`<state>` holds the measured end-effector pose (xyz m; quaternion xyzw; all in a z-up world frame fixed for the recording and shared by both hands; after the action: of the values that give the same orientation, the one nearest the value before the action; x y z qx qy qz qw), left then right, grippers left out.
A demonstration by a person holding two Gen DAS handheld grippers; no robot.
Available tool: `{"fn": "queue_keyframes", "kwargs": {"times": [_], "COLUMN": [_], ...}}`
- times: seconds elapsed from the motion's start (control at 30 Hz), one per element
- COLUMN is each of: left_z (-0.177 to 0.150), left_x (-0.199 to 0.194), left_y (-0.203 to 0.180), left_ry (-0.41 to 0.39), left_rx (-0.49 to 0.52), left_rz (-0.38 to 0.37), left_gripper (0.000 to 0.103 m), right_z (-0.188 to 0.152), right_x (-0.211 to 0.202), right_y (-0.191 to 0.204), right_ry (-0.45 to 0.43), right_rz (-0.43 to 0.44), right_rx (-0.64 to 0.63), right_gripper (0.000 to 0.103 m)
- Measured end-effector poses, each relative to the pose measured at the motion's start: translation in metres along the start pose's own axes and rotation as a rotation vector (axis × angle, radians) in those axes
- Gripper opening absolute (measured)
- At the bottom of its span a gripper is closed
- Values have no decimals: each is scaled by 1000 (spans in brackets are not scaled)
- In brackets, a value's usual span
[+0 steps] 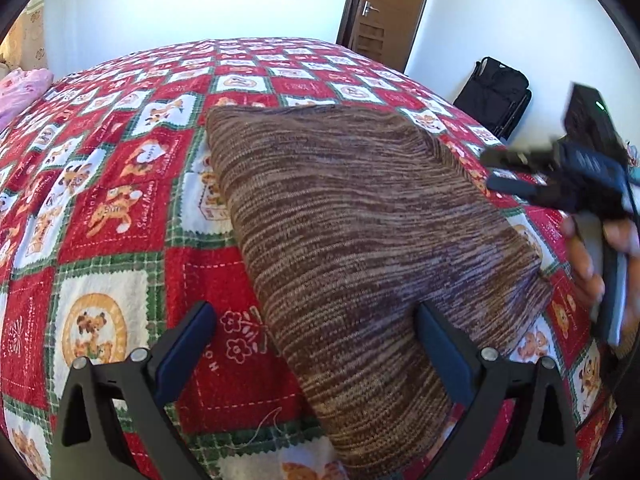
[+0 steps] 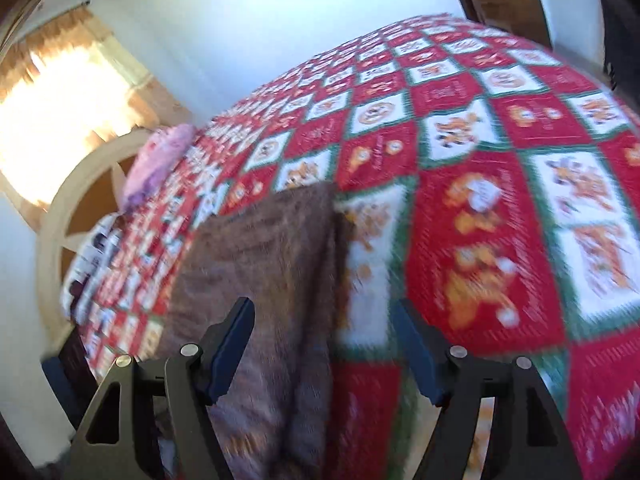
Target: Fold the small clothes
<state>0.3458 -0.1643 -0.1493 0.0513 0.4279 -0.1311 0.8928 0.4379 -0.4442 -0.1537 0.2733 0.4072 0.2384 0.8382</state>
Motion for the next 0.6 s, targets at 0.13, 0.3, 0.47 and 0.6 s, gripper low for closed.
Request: {"fn": "queue_keyframes", "kwargs": {"times": [0.13,0.3,0.47,0.6], "left_z": [0,1,3,5], "left_x": [2,5,8,10], "left_y": [0,-2,-2,-2], "left_ry": [4,12,16,18], "left_rx": [5,16,13,13], "left_rz": [2,4,-4,-7], "left_gripper": [103,103,103,103], "right_z": [11,25,27,27], "right_x": [27,41,59,64], "right_y": [-12,-9,-3,-2], "right_ry": [28,26,46,43], "right_rz": [19,64,147,140], "right_rx": [26,6,13,-7], "right_gripper": [72,72,71,61]}}
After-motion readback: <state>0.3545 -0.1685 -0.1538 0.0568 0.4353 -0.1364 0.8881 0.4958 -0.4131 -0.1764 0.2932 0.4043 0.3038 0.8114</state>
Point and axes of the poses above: each gripper's, at about its wrist camera, not at the fingertips, and x roughly the way its jaws point, y to its left, z to its top, the point moved 3 cm from there along x, roughly the way its jaws point, and after that the axes turned 12 degrees about z, right-handed, at the moved point
